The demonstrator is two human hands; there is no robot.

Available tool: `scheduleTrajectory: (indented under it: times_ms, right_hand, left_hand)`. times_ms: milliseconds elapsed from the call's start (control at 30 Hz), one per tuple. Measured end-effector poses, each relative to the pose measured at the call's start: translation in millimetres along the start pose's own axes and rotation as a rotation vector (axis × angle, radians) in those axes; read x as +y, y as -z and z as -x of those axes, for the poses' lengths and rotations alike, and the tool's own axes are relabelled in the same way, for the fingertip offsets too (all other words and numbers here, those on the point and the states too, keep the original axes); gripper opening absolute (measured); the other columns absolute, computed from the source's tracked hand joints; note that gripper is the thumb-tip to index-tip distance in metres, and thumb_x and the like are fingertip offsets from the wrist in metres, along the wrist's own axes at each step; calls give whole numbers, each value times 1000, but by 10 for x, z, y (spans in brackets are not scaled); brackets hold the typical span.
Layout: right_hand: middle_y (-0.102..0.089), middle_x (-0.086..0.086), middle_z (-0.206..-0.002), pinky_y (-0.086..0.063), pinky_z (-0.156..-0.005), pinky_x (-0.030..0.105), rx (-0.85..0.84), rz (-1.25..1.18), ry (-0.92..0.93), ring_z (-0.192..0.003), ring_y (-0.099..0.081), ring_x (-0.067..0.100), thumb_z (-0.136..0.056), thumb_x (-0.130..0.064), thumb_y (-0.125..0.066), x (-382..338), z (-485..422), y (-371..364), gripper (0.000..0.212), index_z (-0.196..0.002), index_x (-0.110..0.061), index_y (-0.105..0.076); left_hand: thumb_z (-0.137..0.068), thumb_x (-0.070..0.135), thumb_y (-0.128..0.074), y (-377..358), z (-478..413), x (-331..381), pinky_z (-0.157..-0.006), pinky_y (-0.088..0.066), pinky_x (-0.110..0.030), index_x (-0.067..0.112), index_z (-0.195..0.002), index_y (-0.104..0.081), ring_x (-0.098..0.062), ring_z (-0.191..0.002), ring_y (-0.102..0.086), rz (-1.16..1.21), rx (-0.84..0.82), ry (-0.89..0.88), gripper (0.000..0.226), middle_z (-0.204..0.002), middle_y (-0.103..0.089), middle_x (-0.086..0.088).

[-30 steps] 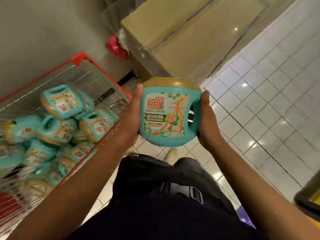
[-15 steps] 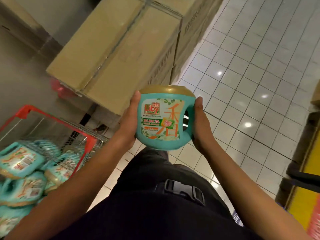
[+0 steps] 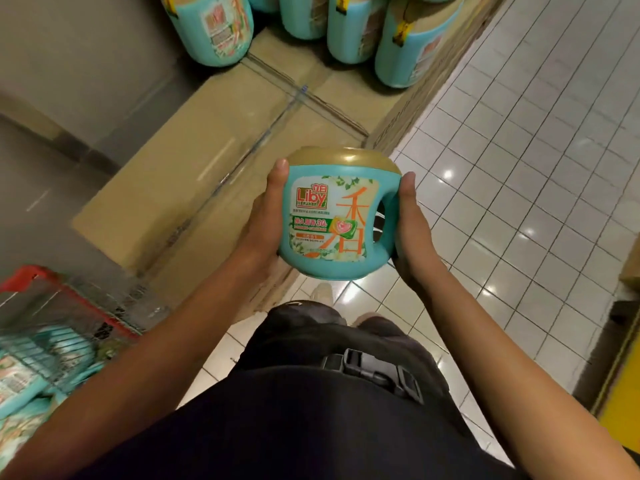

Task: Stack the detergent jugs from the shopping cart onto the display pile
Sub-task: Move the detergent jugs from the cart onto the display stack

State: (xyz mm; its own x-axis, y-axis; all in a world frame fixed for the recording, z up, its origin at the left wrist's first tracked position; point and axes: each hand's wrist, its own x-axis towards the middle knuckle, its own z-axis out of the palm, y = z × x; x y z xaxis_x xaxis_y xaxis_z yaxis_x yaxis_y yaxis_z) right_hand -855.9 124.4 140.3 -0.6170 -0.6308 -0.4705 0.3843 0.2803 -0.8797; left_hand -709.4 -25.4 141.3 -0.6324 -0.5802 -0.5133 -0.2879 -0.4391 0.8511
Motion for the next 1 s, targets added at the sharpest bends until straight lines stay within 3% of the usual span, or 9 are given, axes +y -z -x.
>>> scheduleTrajectory:
  times_ms: [200,400,567,633,733,833,933,1000]
  right_hand:
    - [-80,-1,-104,-62,-84,30,-109,61,63,-100,-78,19,-108,-65,-23,-472,-671,-129,62,-103,-33,-76]
    - [-80,4,-107,-63,-92,39,-291,180,119,-105,-77,24,-108,-66,-23,-912,-1531,-321,65,-97,-32,-78]
    - [-78,0,-113,-58,-95,36,-401,278,207,-110,-73,15,-107,-63,-29,-1153,-2279,-447,60,-117,-20,-70]
    - [-77,-3,-120,-55,-101,35,-464,282,219,-118,-70,13,-106,-64,-32,-1224,-2555,-461,59,-123,-23,-70]
    - [-72,-4,-133,-49,-111,33,-528,274,247,-130,-63,11,-108,-59,-33,-1266,-2910,-474,59,-138,-19,-63]
    - [-67,1,-140,-48,-108,25,-561,203,267,-134,-59,11,-114,-43,-30,-1264,-3175,-522,55,-149,-6,-51]
    - [-60,11,-148,-46,-112,29,-574,130,287,-139,-56,18,-116,-33,-27,-1225,-3286,-520,50,-152,-5,-47]
    - [-60,9,-149,-44,-118,36,-554,103,271,-141,-54,18,-116,-35,-29,-1158,-3296,-490,48,-152,-12,-50]
  left_hand:
    - [-94,85,-37,51,-422,322,-95,-62,-54,25,-122,-77,-31,-112,-76,116,79,-122,78,-120,-78,-12]
    - [-98,80,-28,138,-871,628,-99,-58,-45,26,-131,-72,-21,-115,-75,156,239,-103,77,-123,-78,-2]
    - [-92,89,-29,159,-1195,772,-89,-63,-45,43,-143,-60,-15,-120,-72,180,248,84,75,-128,-75,13]
    - [-96,85,-29,106,-1337,769,-93,-62,-46,41,-149,-54,-13,-123,-70,259,273,64,73,-133,-73,13]
    - [-99,75,-40,-27,-1519,782,-113,-49,-53,38,-151,-51,-11,-131,-64,388,381,-11,65,-140,-68,14]
    - [-105,50,-57,-164,-1702,757,-109,-55,-46,39,-134,-50,2,-117,-68,317,597,-168,32,-123,-73,24]
    - [-94,50,-70,-264,-1793,752,-93,-57,-21,21,-139,-44,4,-113,-68,253,655,-304,60,-125,-70,14]
    - [-90,55,-70,-295,-1814,692,-96,-53,-18,6,-148,-36,2,-121,-64,201,646,-351,83,-135,-63,7]
